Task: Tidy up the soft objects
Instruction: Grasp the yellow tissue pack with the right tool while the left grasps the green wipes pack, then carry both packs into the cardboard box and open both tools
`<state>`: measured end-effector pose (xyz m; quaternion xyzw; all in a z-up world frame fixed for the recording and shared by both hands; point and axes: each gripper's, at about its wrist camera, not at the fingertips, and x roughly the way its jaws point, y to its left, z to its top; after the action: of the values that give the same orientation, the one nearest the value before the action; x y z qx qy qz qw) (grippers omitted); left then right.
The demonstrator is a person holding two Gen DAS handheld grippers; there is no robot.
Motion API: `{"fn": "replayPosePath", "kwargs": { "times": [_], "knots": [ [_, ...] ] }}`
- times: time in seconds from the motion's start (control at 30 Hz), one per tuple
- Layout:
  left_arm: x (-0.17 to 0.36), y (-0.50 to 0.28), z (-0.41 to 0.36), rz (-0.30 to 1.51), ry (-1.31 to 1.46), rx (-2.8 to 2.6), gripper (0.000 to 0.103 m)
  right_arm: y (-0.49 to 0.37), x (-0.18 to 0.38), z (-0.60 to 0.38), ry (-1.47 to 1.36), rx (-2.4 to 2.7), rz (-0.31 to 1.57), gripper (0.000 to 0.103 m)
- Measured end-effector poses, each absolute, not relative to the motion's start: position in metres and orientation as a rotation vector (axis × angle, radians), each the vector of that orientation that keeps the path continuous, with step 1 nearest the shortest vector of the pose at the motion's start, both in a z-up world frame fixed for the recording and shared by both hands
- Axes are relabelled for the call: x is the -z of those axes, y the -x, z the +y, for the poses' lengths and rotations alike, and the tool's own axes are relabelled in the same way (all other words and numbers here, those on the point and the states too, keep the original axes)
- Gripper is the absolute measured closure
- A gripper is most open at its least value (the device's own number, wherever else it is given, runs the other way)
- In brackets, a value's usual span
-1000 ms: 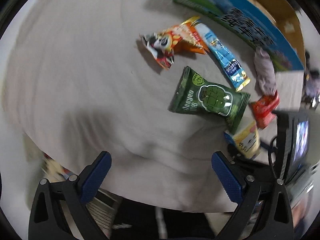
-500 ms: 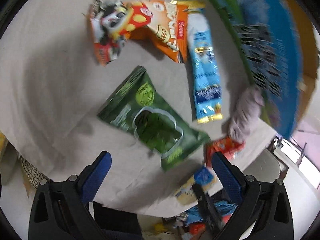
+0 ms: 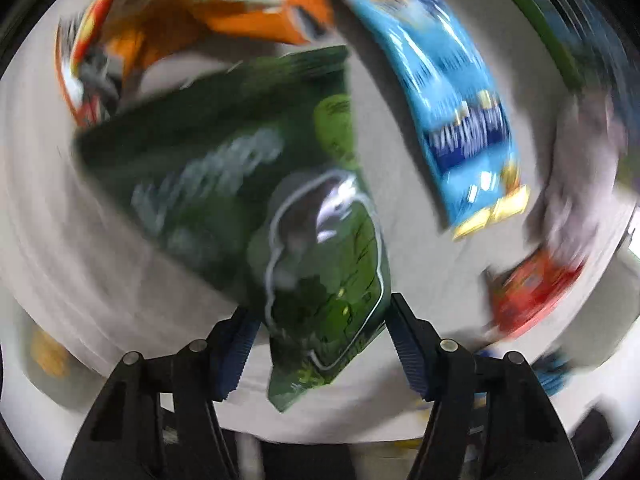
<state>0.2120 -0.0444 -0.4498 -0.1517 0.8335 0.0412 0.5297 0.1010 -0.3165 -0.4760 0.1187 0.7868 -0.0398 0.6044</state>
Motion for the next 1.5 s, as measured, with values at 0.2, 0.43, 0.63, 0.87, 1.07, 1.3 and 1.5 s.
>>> {"fn": "replayPosePath", "kwargs": {
  "times": [0.2,0.43,0.63,0.87,1.07,1.3,1.5],
  "knots": [
    [0.434,-0.189,-0.059,1.892,-0.166,0.019,0.04,-0.096,0.478,-0.321,-0.201,0.044,1.827,0.036],
    [0.4,-0.164,-0.024,1.848,0.192,0.017,0.038,-0.084,0.487,-0.318,-0.241,-0.008,1.805,0.025],
    [0.381,-0.171,0.008,1.779,0.296,-0.089,0.037,-0.061,0.488,-0.315,-0.245,0.007,1.824,0.024],
    [0.407,-0.22,0.02,1.785,0.207,-0.138,0.036,-0.043,0.502,-0.318,-0.245,0.039,1.817,0.024],
    [0.421,-0.232,0.0,1.756,0.077,-0.088,0.057,-0.035,0.516,-0.327,-0.247,0.061,1.817,0.034],
    [0.419,-0.189,-0.025,1.694,0.026,-0.057,0.067,0.0,0.51,-0.343,-0.276,0.054,1.755,0.037],
    [0.388,-0.144,-0.034,1.624,0.042,-0.002,0.067,0.036,0.487,-0.358,-0.27,-0.005,1.735,0.037]
  ]
}}
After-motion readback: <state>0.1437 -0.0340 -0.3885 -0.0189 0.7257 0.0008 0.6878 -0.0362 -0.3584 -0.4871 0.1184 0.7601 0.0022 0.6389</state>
